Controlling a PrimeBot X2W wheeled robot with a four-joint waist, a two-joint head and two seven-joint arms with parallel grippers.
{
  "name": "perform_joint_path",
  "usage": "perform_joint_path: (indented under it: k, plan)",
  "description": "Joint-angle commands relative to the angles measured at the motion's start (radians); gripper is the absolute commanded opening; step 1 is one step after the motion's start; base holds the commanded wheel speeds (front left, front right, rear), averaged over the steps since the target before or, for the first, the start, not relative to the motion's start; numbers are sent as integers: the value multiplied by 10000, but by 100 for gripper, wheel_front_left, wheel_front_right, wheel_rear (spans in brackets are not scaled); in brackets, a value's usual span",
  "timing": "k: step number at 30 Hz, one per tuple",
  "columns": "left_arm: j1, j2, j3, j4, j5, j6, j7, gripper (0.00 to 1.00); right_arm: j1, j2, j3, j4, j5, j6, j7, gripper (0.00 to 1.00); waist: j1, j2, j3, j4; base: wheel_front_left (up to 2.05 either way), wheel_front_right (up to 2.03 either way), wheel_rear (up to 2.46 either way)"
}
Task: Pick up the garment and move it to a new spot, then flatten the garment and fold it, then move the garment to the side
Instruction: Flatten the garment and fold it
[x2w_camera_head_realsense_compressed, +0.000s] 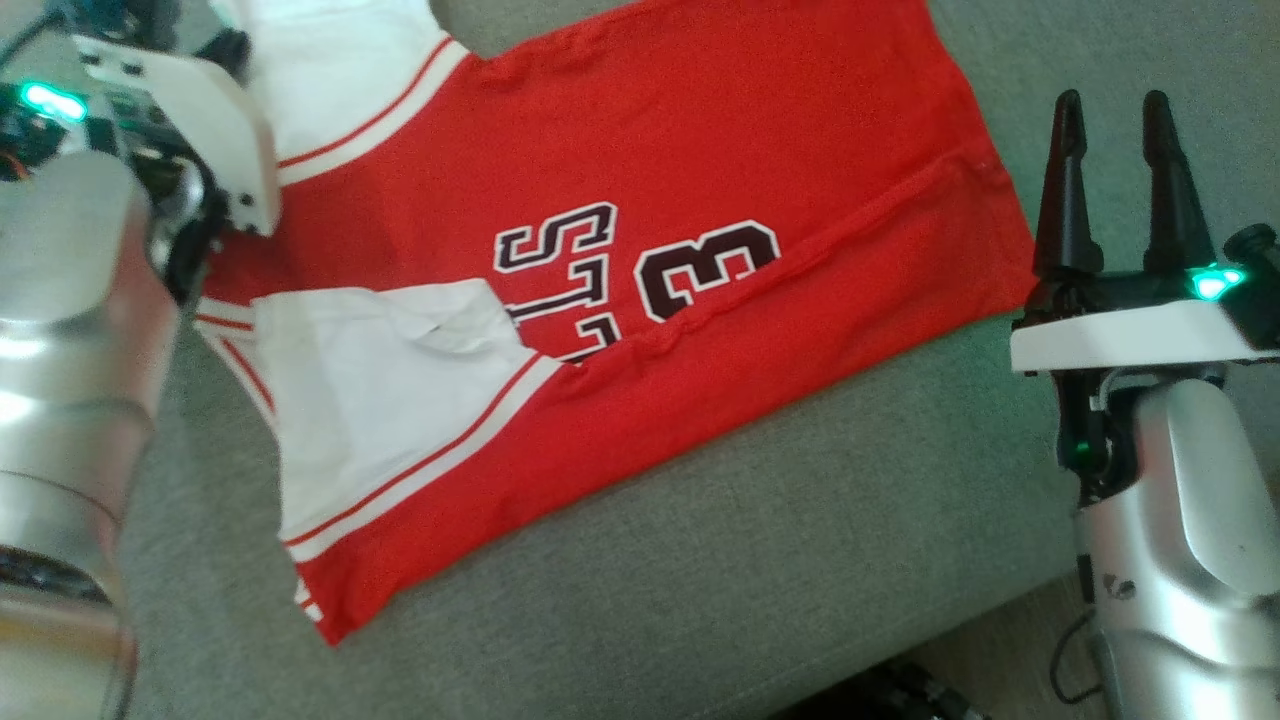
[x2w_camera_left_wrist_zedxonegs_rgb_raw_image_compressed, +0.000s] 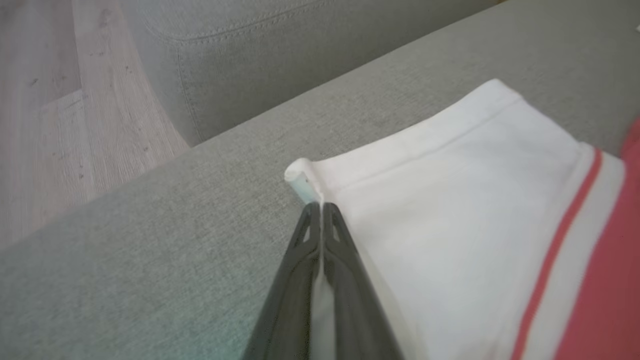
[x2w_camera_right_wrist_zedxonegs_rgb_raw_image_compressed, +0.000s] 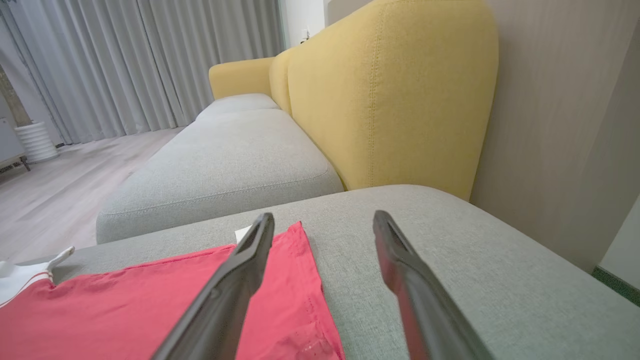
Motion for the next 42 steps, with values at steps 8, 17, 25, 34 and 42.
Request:
perform_joint_path:
  k: [8,17,25,34,42]
  plan:
    - [42,-266,-553,-1321,-461,19,-1620,0,-465,-535,7,-293,-939,-9,645,100,1,0,-930,1262,0,0,0]
    - [429,-667,-1341,-2725,-596,18,-2812,0,-852,-1838,-10,406,-916,-9,2390,100,1,0,-1556,2779,0,0,0]
    - [1405,-885,-1874,-4437,-488,221,-2846,0,-1887,-2979,-474,2262,-791,-9,4079,100,1,0,-1346,3886,0,0,0]
    - [2375,-858,-2418,-6551,-413,580,-2380,0,-3380,-3655,-1317,4526,-1457,-9,4848,100,1,0,-602,4625,0,0,0]
    - [2672,-690,-2708,-7720,-293,855,-1953,0,-4344,-3706,-1857,6055,-2275,-9,4729,100,1,0,-261,4905,0,0,0]
